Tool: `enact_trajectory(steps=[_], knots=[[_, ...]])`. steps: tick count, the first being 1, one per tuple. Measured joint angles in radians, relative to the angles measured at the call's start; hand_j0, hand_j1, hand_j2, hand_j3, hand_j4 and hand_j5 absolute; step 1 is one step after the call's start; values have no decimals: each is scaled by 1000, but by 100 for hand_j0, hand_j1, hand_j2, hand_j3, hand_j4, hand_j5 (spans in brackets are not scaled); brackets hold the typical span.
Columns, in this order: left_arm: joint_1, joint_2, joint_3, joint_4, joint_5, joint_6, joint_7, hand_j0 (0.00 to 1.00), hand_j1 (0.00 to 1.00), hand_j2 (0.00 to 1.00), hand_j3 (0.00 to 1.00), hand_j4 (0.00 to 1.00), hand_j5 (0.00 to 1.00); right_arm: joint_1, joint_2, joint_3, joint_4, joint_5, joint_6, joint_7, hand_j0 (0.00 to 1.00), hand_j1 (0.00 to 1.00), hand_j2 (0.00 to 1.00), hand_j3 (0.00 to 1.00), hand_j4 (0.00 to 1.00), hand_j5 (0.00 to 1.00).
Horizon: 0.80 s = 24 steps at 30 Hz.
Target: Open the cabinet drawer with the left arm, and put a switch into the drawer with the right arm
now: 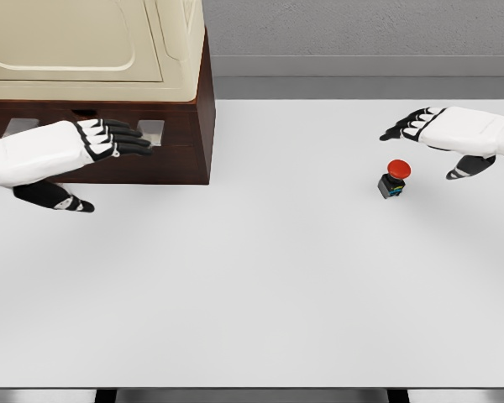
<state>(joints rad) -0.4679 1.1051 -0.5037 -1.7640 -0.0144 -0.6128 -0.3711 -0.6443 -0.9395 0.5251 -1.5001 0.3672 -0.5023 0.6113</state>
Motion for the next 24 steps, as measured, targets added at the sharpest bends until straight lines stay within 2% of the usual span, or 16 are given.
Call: enact_trajectory(steps=[2, 3, 4, 5, 7, 8, 9, 10, 12, 13, 16, 18, 20, 24], knots=[[-24, 6, -14, 0, 14, 0, -1, 100, 100, 100, 100, 100, 100, 0, -1, 0, 2, 0, 1, 0, 100, 100, 100, 100, 100, 100], [-81, 13, -32, 0, 23, -1, -2, 100, 100, 100, 100, 100, 100, 2, -2, 0, 3, 0, 1, 0, 100, 100, 100, 100, 100, 100], [-172, 18, -78, 0, 34, -1, -2, 100, 100, 100, 100, 100, 100, 3, -3, 0, 3, 0, 1, 0, 100, 100, 100, 100, 100, 100], [-257, 23, -142, 0, 55, -1, -2, 100, 100, 100, 100, 100, 100, 5, -4, 0, 4, 0, 1, 0, 100, 100, 100, 100, 100, 100], [-348, 39, -259, 0, 106, 0, -3, 100, 100, 100, 100, 100, 100, -2, -5, 0, 6, 0, 1, 0, 100, 100, 100, 100, 100, 100], [-428, 46, -327, 0, 130, 0, -3, 100, 100, 100, 100, 100, 100, 0, -6, 0, 8, 0, 1, 0, 100, 100, 100, 100, 100, 100], [-514, 53, -407, 0, 159, 1, -3, 100, 100, 100, 100, 100, 100, 2, -6, 0, 10, -1, 1, 0, 100, 100, 100, 100, 100, 100], [-571, 57, -486, 0, 183, 1, -3, 100, 100, 100, 100, 100, 100, 5, -6, 0, 13, -1, 2, 0, 100, 100, 100, 100, 100, 100], [-742, 74, -655, 0, 257, 1, -3, 100, 100, 100, 100, 100, 100, 5, -3, 1, 27, -2, 3, 0, 100, 100, 100, 100, 100, 100], [-779, 82, -730, 1, 290, 0, -3, 100, 100, 100, 100, 100, 100, 3, -1, 2, 41, -2, 3, 0, 100, 100, 100, 100, 100, 100], [-836, 105, -894, 3, 388, 0, -3, 100, 100, 100, 100, 100, 100, 3, 9, 6, 78, -3, 4, 0, 100, 100, 100, 100, 100, 100], [-859, 126, -952, 6, 436, 0, -3, 100, 100, 100, 100, 100, 100, 3, 15, 9, 90, -3, 4, 0, 100, 100, 100, 100, 100, 100], [-859, 140, -980, 8, 467, 0, -3, 100, 100, 100, 100, 100, 100, 3, 22, 10, 96, -4, 4, 0, 100, 100, 100, 100, 100, 100], [-859, 149, -994, 9, 494, 0, -3, 100, 100, 100, 100, 100, 100, -5, 43, 12, 100, -3, 6, 0, 100, 100, 100, 100, 100, 100]])
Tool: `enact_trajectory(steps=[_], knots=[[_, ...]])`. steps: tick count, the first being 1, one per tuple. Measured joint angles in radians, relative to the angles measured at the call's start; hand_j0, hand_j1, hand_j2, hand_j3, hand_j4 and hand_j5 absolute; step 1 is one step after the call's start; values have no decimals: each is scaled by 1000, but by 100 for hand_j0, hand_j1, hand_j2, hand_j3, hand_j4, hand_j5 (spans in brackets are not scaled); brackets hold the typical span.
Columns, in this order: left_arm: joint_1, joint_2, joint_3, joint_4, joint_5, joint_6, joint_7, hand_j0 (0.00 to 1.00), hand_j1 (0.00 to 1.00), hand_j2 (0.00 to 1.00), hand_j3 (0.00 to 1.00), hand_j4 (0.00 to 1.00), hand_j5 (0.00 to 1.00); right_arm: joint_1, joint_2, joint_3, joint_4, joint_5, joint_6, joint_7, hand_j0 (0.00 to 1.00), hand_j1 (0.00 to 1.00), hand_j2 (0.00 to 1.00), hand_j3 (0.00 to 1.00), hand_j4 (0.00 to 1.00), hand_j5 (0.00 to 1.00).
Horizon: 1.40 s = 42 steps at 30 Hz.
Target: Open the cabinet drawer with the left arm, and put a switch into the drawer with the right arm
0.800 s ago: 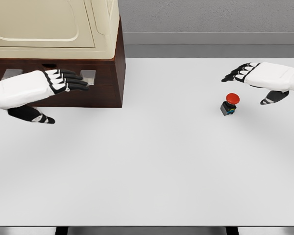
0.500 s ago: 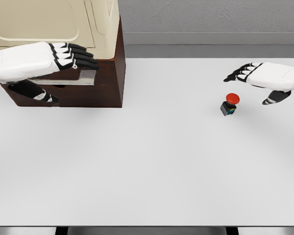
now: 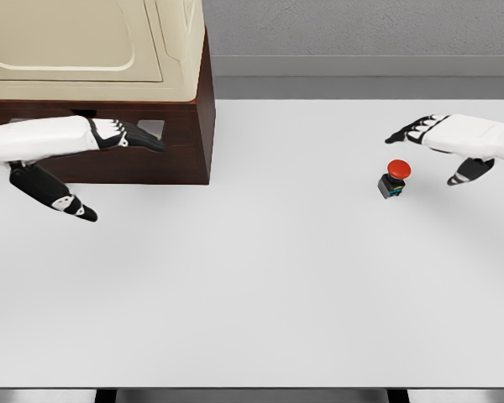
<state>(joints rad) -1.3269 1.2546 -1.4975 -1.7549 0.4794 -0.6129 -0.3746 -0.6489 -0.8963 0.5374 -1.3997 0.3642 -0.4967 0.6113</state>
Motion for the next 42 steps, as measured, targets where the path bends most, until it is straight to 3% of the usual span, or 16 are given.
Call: enact_trajectory(steps=[10, 20, 35, 37, 39, 42], knots=[[3, 4, -3, -1, 17, 0, 4, 100, 100, 100, 100, 100, 100, -3, 64, 10, 17, 7, 0, 0, 100, 100, 100, 100, 100, 100], [5, 9, 98, -7, 44, 6, 14, 100, 100, 100, 100, 100, 100, -6, 87, 53, 43, 10, -1, 0, 100, 100, 100, 100, 100, 100], [41, 12, 169, -8, 43, 357, -90, 100, 100, 100, 100, 100, 100, -34, 132, 67, 154, 38, -3, 0, 100, 100, 100, 100, 100, 100], [70, 13, 181, -7, 46, 370, -91, 100, 100, 100, 100, 100, 100, -35, 134, 70, 163, 39, -3, 0, 98, 98, 98, 98, 98, 98], [144, 15, 222, -7, 46, 378, -92, 100, 100, 100, 100, 100, 100, -35, 137, 73, 169, 40, -4, 0, 94, 94, 94, 94, 94, 94], [161, 16, 275, -6, 52, 403, -92, 100, 100, 100, 100, 100, 100, -35, 144, 76, 173, 40, -4, 0, 89, 89, 89, 89, 89, 89]])
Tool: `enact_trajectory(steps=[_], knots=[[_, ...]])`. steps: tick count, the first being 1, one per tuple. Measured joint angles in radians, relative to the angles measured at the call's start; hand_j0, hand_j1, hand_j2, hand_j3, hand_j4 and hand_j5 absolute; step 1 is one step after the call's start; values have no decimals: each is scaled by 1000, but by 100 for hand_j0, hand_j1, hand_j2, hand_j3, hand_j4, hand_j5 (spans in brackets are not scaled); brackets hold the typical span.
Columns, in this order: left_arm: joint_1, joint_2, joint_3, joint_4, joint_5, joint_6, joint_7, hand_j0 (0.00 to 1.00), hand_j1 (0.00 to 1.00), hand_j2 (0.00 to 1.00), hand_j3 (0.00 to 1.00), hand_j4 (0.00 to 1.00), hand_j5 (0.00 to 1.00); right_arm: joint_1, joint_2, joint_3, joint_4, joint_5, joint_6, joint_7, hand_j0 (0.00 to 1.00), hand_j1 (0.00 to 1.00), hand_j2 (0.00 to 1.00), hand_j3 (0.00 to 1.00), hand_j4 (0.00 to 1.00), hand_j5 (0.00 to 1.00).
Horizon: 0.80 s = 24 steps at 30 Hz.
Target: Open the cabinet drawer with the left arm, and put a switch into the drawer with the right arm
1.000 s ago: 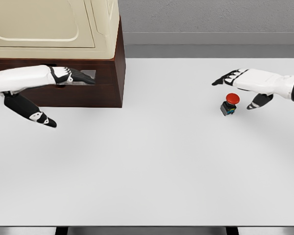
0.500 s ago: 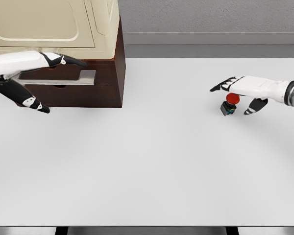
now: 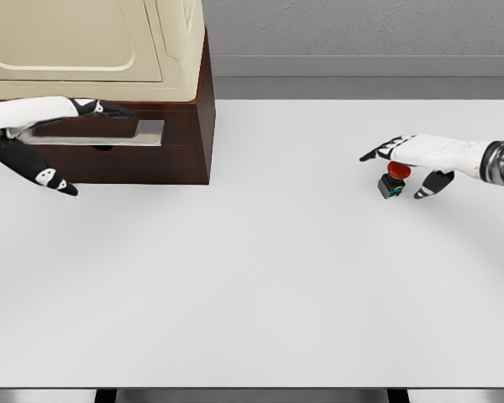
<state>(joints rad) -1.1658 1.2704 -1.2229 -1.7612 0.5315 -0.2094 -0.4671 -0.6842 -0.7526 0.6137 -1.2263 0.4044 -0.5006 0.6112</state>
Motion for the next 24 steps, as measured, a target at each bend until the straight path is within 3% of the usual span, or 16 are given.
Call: enact_trajectory(steps=[7, 12, 24], knots=[[2, 2, 34, 1, 24, 16, 0, 100, 100, 100, 100, 100, 100, 0, 5, 1, 3, 0, -1, 0, 84, 84, 84, 84, 84, 84], [47, -2, 49, 3, 26, 65, 3, 100, 100, 100, 100, 100, 100, 0, 4, 1, 3, 0, -2, 0, 78, 78, 78, 78, 78, 78], [77, -4, 63, 13, 16, 131, 5, 100, 100, 100, 100, 100, 100, 0, 3, 1, 12, 1, -3, 0, 75, 75, 75, 75, 75, 75]])
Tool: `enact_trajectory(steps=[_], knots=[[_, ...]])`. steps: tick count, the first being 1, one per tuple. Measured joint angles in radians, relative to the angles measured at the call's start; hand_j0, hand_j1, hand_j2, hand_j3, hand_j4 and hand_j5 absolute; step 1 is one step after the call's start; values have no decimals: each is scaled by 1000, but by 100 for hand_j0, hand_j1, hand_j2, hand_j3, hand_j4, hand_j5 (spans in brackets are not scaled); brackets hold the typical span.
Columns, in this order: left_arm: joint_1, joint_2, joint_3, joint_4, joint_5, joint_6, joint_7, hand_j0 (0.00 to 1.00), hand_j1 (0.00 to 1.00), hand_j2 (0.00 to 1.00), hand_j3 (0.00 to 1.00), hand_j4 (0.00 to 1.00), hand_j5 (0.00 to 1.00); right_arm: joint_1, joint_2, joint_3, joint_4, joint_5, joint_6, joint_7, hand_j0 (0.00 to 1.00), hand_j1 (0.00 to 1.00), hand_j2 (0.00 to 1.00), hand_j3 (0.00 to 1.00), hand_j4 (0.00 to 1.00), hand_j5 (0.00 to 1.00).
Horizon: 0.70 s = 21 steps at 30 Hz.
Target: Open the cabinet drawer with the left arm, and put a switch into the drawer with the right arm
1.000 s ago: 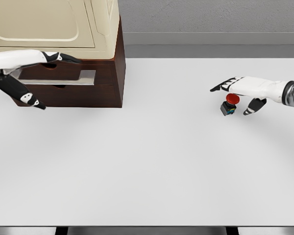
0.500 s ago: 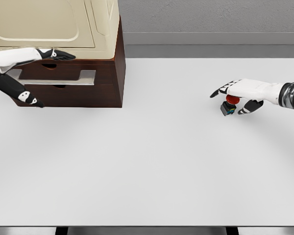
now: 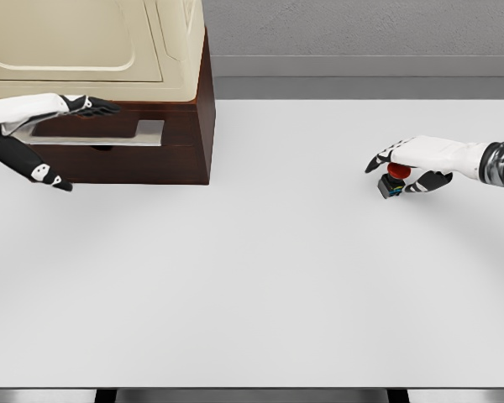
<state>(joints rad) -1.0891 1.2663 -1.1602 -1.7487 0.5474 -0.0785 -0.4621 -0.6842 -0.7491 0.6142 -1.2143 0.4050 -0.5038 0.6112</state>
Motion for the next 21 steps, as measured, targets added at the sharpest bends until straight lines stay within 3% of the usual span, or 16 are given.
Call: enact_trajectory(steps=[12, 16, 21], knots=[[14, -13, 11, 24, -15, 7, 0, 100, 100, 100, 100, 100, 100, 0, 0, 0, 1, 0, 0, 0, 58, 58, 58, 58, 58, 58], [90, -17, 44, 29, -21, 7, 0, 100, 100, 100, 100, 100, 100, 0, 0, 0, 1, -1, 0, 0, 54, 54, 54, 54, 54, 54], [92, -17, 81, 32, -21, 8, 0, 100, 100, 100, 100, 100, 100, 0, 0, 0, 1, -1, 0, 0, 50, 50, 50, 50, 50, 50]])
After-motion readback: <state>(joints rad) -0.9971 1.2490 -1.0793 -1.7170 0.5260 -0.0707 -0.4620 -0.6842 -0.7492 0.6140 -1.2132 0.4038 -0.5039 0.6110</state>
